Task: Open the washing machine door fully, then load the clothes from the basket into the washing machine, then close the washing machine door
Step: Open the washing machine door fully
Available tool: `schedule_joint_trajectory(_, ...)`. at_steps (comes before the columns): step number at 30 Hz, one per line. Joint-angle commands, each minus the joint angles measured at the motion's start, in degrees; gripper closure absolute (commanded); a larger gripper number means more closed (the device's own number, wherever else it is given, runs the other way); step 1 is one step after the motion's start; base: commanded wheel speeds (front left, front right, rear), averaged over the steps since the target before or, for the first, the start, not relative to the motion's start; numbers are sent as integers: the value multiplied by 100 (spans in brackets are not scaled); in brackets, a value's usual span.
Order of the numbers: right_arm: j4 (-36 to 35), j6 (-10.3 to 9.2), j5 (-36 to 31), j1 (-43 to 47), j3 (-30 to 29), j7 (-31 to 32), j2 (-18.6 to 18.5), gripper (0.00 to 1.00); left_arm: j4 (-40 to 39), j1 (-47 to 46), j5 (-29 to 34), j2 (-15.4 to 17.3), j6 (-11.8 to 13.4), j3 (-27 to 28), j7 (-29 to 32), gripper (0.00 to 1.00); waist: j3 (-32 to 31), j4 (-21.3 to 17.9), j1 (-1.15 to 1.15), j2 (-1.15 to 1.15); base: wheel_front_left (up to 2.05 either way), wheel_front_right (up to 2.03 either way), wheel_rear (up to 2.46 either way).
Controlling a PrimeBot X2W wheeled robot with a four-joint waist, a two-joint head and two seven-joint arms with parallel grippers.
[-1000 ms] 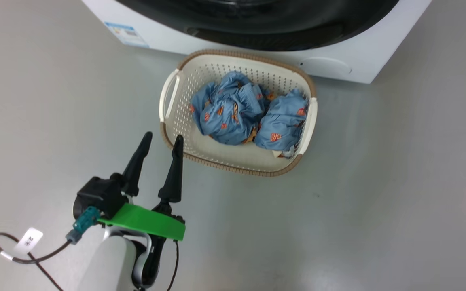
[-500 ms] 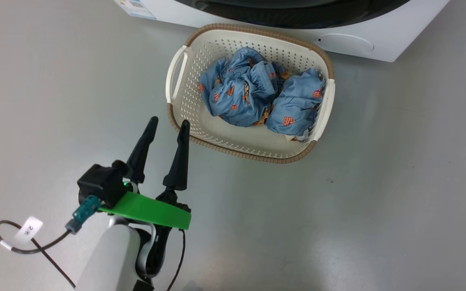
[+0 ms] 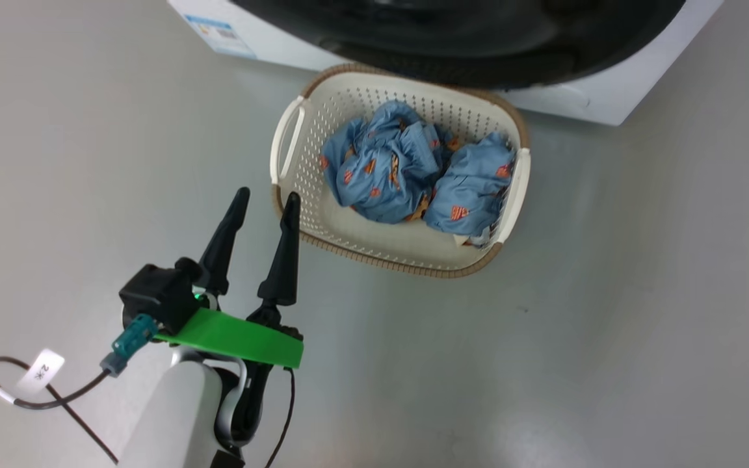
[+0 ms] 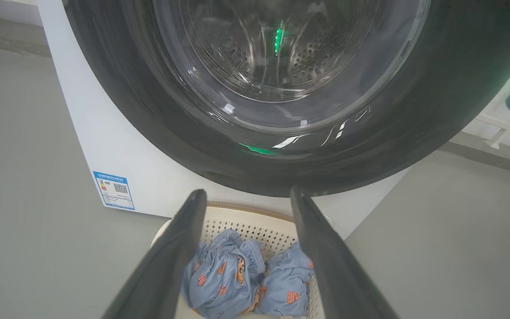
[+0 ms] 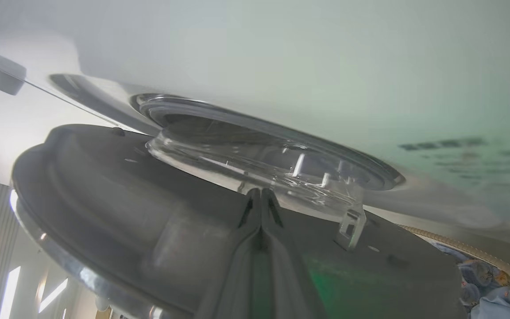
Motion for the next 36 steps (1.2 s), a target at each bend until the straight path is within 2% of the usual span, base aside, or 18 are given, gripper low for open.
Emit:
schedule_joint_trajectory(1, -238, 30, 0, 188, 86, 94, 194, 100, -68, 100, 68, 125, -21, 203, -61, 0, -150, -76, 0, 0, 0, 0, 0)
schedule_joint_trajectory(13, -500, 30, 25, 1053, 181, 224, 453, 100, 17, 459, 299, 131, -21, 314, -61, 0, -800, -256, 0, 0, 0, 0, 0)
schedule_joint_trajectory(19, -592, 30, 50, 1561, 206, 289, 626, 100, 21, 748, 356, 247, -21, 328, -61, 0, -1248, -307, 0, 0, 0, 0, 0)
schedule_joint_trajectory(36, -725, 30, -11, 2453, 338, 521, 1051, 100, -9, 1241, 356, 407, -21, 349, -61, 0, -1878, -142, 0, 0, 0, 0, 0)
